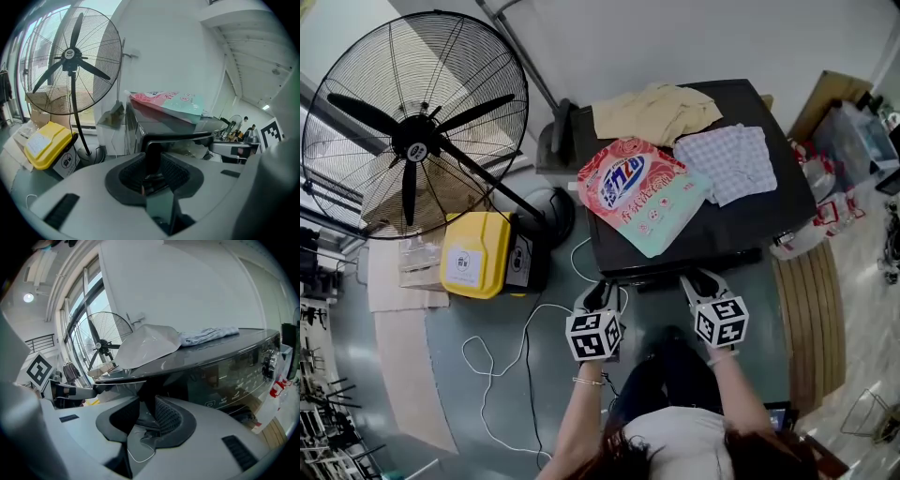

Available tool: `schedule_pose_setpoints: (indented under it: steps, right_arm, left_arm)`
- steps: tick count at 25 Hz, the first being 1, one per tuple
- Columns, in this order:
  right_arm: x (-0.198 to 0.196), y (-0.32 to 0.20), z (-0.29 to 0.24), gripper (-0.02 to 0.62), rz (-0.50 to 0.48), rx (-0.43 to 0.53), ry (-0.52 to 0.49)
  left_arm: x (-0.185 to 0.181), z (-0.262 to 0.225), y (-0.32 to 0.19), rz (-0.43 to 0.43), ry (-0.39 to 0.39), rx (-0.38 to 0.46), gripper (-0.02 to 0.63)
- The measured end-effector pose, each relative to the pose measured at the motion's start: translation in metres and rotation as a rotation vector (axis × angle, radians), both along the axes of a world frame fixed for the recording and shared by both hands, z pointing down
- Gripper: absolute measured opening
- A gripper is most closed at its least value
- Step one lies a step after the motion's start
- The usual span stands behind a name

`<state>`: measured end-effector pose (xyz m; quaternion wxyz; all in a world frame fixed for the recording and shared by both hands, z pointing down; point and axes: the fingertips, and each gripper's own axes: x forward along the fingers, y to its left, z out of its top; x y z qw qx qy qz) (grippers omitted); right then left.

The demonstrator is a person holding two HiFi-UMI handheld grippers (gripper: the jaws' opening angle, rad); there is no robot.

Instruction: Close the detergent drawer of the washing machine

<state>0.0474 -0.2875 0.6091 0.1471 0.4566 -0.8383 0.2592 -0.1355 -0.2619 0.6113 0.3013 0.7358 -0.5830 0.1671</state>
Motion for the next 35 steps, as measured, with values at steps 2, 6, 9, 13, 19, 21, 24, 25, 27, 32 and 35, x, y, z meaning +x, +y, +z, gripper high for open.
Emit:
schedule_pose_setpoints:
  steps: [2, 6, 9, 13, 19, 21, 24, 25, 27, 32, 35]
  right_arm:
    - [0.0003, -0.0003, 0.0003, 0.123, 0.01, 0.001, 0.004]
    - [0.0014, -0.0004, 0.0005, 0.137, 0.037, -0.003, 0.008]
    - [0.0029, -0.0015, 0.0013, 0.153, 0.047, -0.005, 0.007]
    - [0.0036, -0.0023, 0.0014, 0.156, 0.046, -0.003, 0.011]
    - [0.0034, -0.0032, 0.0011, 0.158, 0.052, -0.005, 0.003]
    - [0.0032, -0.0036, 0.0008, 0.158, 0.056, -0.007, 0.003]
    - [0.0033, -0.0038, 0.0016, 0.158, 0.064, -0.011, 0.001]
    - [0.0032, -0.0037, 0.0022, 0.158, 0.067, -0.012, 0.0]
    - [0.003, -0.0039, 0.0031, 0.158, 0.075, -0.015, -0.004]
    - [0.0031, -0.005, 0.0037, 0.158, 0.092, -0.021, -0.018]
    - [0.0027, -0.0052, 0.0038, 0.158, 0.097, -0.021, -0.022]
  left_arm:
    - [0.0001, 0.0001, -0.0004, -0.002, -0.002, -0.001, 0.109]
    - [-0.0023, 0.0002, -0.0003, -0.02, -0.013, 0.0, 0.118]
    - [-0.0038, 0.001, -0.0007, -0.023, -0.007, -0.006, 0.132]
    - [-0.0031, 0.0013, -0.0017, -0.013, -0.009, -0.007, 0.138]
    - [-0.0033, 0.0007, -0.0025, -0.015, -0.002, -0.01, 0.137]
    - [-0.0034, 0.0004, -0.0029, -0.015, 0.0, -0.013, 0.137]
    - [-0.0033, 0.001, -0.0035, -0.012, 0.001, -0.015, 0.137]
    - [-0.0034, 0.0014, -0.0035, -0.012, 0.002, -0.015, 0.137]
    - [-0.0037, 0.0023, -0.0038, -0.013, 0.004, -0.016, 0.137]
    - [-0.0038, 0.003, -0.005, -0.015, 0.012, -0.018, 0.137]
    - [-0.0043, 0.0031, -0.0052, -0.021, 0.019, -0.018, 0.137]
